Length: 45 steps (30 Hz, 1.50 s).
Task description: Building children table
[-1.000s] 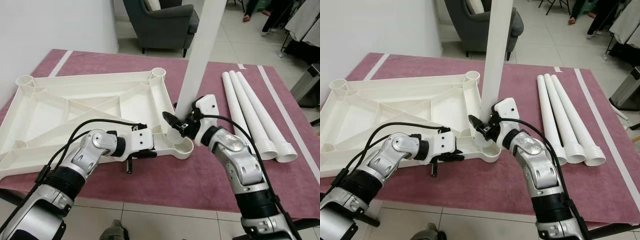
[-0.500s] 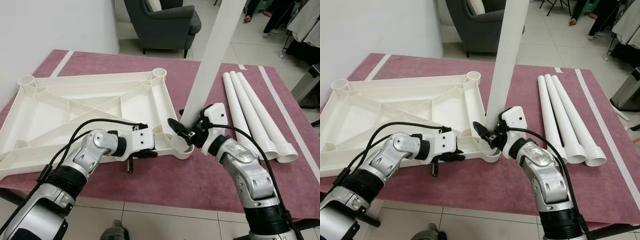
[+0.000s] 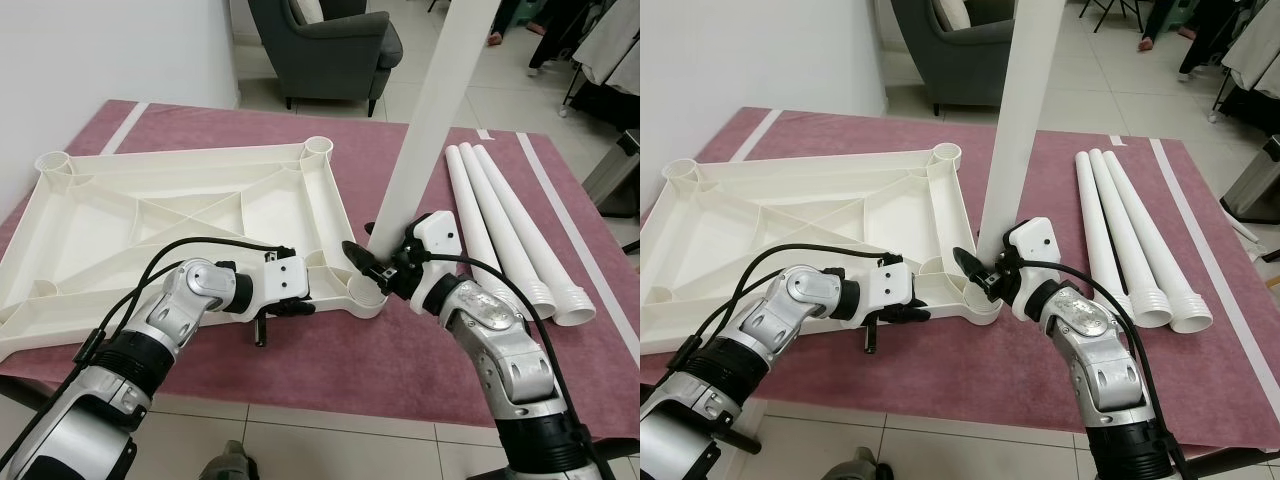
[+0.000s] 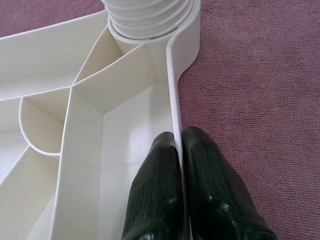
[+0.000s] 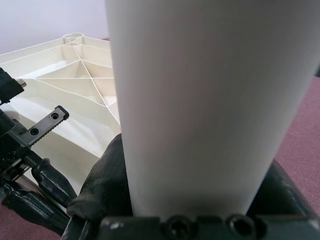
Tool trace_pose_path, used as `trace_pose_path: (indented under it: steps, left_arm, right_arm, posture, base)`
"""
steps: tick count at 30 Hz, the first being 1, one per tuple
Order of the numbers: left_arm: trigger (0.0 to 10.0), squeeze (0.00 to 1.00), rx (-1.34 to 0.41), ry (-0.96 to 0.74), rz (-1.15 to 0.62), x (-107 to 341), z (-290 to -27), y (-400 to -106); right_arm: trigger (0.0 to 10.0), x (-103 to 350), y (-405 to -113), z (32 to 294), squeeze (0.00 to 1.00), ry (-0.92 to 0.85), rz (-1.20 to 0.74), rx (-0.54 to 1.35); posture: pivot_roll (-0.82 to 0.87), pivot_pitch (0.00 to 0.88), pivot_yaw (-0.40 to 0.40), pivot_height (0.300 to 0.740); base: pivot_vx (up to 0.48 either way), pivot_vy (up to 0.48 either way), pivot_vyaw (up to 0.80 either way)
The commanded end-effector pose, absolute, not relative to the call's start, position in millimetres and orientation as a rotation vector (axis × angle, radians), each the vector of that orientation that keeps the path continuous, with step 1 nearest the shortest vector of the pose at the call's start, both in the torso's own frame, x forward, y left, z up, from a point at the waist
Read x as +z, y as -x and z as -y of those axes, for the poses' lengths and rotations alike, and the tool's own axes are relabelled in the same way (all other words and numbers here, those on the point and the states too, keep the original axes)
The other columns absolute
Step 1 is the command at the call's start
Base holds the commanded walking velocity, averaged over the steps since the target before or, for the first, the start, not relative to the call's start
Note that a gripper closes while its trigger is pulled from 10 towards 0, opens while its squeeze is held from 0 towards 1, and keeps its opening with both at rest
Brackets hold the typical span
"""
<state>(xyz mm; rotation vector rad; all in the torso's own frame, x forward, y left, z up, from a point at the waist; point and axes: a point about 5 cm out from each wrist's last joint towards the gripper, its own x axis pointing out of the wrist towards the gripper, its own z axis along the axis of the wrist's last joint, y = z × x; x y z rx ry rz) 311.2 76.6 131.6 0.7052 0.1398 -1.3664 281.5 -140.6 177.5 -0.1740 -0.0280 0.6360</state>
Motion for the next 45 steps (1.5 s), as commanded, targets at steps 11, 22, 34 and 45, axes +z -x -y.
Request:
trace_pose_path:
  steps: [11,22,34,45]
  left_arm:
    - [0.0,0.00,-1.342,-0.706,-0.096,135.5,-75.5,-314.7]
    - [0.0,0.00,-1.343,-0.703,-0.098,134.5,-76.2,-314.0]
    - [0.0,0.00,-1.340,-0.695,-0.102,132.8,-76.5,-313.4]
    - [0.0,0.00,-1.342,-0.692,-0.099,132.6,-74.0,-314.3]
  right_arm:
    - [10.0,148.3,-292.2,148.9,0.00,0.176,-0.155,0.664]
    - [10.0,140.5,-295.3,150.9,0.00,0.184,-0.187,0.783]
    - [10.0,113.4,-293.3,156.4,0.00,0.172,-0.250,0.420]
    - [10.0,94.5,-281.7,148.3,0.00,0.148,-0.280,0.059]
  posture:
    - [0.09,0.042,0.035,0.740]
    - [0.10,0.035,0.029,0.740]
    - [0.09,0.040,0.033,0.740]
    - [0.08,0.046,0.025,0.740]
  base:
    - [0.000,0.000,0.00]
    - [0.000,0.000,0.00]
    - [0.000,0.000,0.00]
    - [0.000,0.000,0.00]
